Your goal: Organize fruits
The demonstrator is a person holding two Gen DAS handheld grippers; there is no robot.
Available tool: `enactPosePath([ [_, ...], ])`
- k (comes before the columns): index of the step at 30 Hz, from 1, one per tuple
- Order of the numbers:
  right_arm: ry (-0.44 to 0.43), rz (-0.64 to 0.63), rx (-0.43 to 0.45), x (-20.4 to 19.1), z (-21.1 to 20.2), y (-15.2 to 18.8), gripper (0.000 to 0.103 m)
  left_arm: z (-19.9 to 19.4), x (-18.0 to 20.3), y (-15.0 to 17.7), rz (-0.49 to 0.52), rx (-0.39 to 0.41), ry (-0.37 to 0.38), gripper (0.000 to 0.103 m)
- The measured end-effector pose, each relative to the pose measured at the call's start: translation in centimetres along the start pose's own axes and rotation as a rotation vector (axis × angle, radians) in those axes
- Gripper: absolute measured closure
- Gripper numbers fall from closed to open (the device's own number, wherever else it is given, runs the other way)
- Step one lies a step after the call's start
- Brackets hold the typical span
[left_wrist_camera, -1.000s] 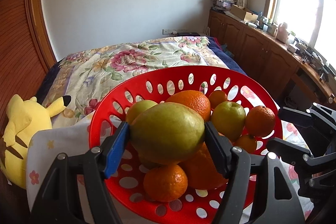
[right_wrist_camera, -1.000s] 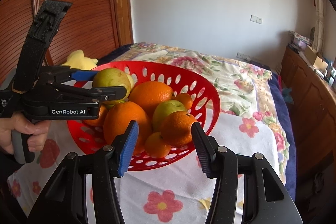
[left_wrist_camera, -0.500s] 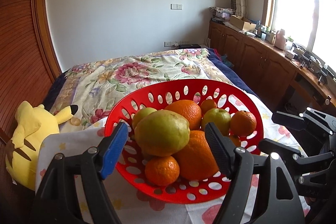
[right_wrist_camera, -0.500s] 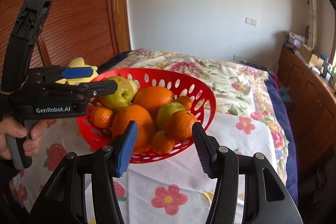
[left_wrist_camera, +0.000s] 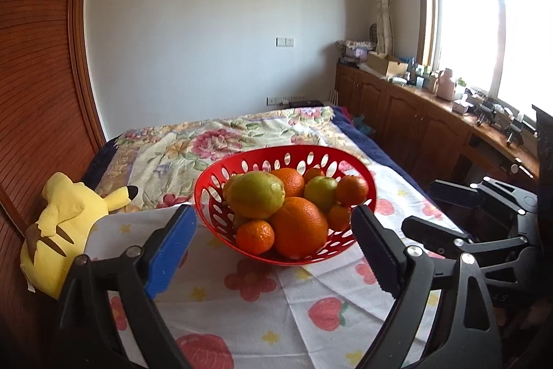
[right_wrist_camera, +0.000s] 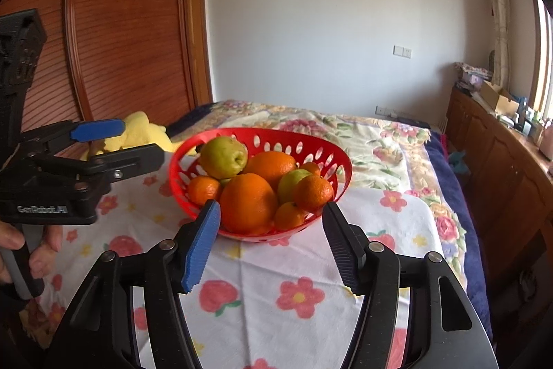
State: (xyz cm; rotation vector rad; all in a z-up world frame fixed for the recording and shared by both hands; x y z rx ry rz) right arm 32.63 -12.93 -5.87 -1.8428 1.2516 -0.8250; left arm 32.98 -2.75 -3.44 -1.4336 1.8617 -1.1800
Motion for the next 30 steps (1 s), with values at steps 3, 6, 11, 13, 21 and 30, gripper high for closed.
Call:
enactPosePath([
  [3, 0.003, 0.008, 0.023, -0.5, -1.7, 0.0, 0.033, -2.2, 0.3, 0.0, 0.004, 0.045, 0.003, 0.000],
  [6, 0.009, 0.015, 0.048, -0.9, -3.4, 0.1, 0.027, -4.5, 1.0, 0.1, 0.025, 0.078, -0.009, 0.000],
  [11, 0.013, 0.026, 0.075, -1.5, -5.7, 0.3, 0.021, -7.3, 1.6, 0.6, 0.035, 0.113, -0.034, 0.000],
  [13, 0.015, 0.030, 0.090, -1.8, -6.7, 0.4, 0.019, -8.2, 1.7, 0.9, 0.027, 0.123, -0.045, 0.000],
  [21, 0.041, 0.053, 0.122, -2.1, -9.3, 1.1, 0.013, -10.4, 1.9, 2.6, -0.017, 0.135, -0.048, 0.000],
  [30, 0.095, 0.083, 0.122, -1.8, -11.0, 2.4, 0.009, -12.9, 3.4, 4.7, 0.003, 0.132, -0.070, 0.000],
])
Point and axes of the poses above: each gripper's, at about its wrist camera, not at the fingertips, and z roughly the way its jaws point, x to its right, y to its underside, the point moved 9 cm from there along z, roughly the way its jaws point, and after that the axes turned 8 degrees about y, right-handed, at the moved point
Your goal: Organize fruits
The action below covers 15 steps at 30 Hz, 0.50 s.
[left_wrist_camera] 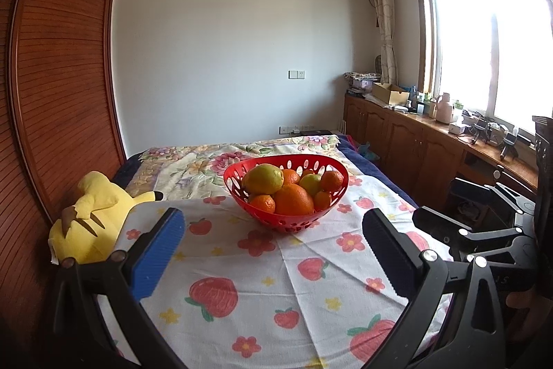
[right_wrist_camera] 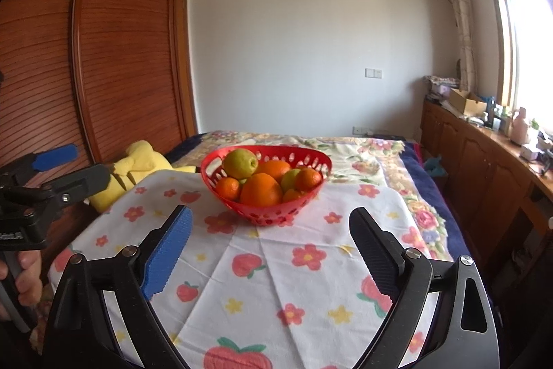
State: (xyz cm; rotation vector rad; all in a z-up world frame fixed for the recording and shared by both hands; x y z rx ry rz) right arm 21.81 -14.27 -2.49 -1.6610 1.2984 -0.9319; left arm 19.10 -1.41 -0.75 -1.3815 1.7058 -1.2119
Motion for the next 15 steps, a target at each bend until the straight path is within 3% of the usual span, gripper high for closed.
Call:
enactPosePath([
  [15, 0.017, 0.029, 0.037, 0.8, -4.6, 0.8, 0.009, -3.9, 1.6, 1.4, 0.019, 0.005, -0.033, 0.000],
])
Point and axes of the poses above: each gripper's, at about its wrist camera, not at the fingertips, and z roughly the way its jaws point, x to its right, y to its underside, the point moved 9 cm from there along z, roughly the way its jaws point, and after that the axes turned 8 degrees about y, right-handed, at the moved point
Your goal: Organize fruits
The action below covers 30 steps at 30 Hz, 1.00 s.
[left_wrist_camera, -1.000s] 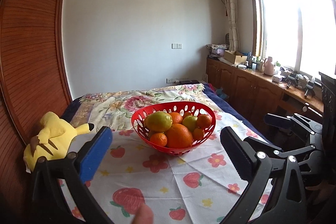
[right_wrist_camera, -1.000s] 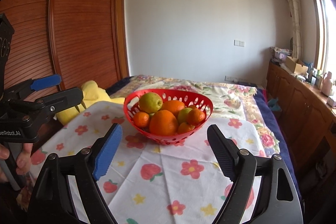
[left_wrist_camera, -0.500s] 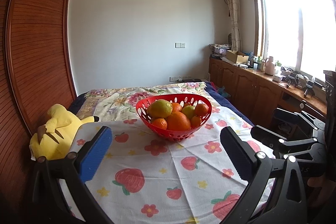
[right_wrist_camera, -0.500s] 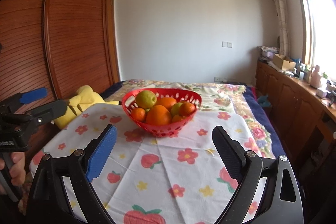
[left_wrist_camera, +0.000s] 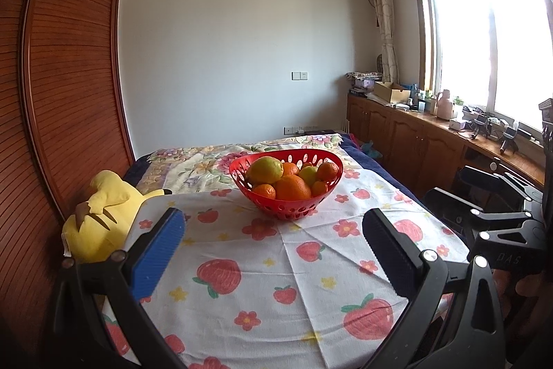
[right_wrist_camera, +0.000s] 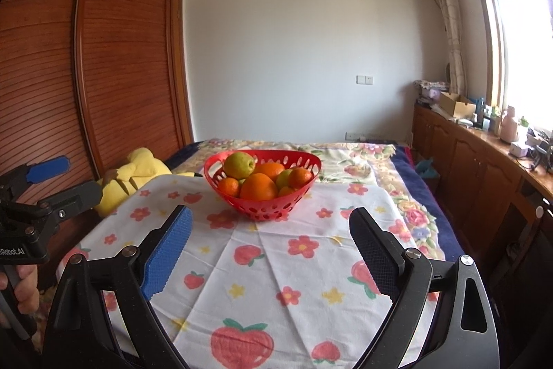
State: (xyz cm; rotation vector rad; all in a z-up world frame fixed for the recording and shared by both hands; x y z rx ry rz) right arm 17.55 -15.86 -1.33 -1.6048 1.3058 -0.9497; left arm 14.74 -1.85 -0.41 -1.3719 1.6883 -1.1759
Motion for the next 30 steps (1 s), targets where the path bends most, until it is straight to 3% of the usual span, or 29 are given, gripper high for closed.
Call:
enactPosePath([
  [11, 0.017, 0.011, 0.002, 0.7, -1.0, 1.0, 0.009, -0.7, -0.8, 1.8, -0.010, -0.023, -0.016, 0.000],
  [30, 0.020, 0.014, -0.002, 0.6, -1.2, 1.2, 0.009, -1.0, -1.1, 2.1, -0.014, -0.024, -0.025, 0.000],
])
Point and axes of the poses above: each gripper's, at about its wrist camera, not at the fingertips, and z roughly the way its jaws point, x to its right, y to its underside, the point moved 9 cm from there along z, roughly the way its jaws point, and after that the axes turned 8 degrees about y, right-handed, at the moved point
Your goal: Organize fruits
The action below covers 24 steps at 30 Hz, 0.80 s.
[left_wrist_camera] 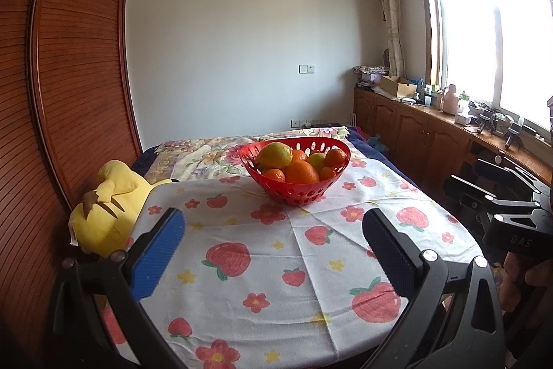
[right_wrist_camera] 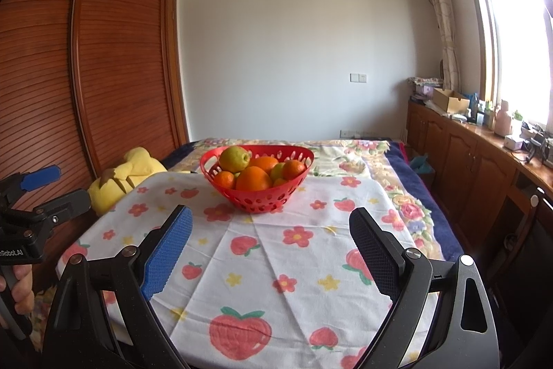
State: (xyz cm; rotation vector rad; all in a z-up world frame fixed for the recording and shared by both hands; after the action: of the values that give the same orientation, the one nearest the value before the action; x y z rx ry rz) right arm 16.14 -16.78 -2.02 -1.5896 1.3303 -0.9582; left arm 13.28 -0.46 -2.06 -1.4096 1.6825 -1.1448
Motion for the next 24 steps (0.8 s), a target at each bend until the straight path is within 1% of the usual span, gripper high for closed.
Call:
enactPosePath([
  [24, 0.003, -0.001, -0.001, 0.03, 0.03, 0.03, 0.009, -0.27, -0.16, 0.00, -0.002, 0.008, -0.009, 0.000],
])
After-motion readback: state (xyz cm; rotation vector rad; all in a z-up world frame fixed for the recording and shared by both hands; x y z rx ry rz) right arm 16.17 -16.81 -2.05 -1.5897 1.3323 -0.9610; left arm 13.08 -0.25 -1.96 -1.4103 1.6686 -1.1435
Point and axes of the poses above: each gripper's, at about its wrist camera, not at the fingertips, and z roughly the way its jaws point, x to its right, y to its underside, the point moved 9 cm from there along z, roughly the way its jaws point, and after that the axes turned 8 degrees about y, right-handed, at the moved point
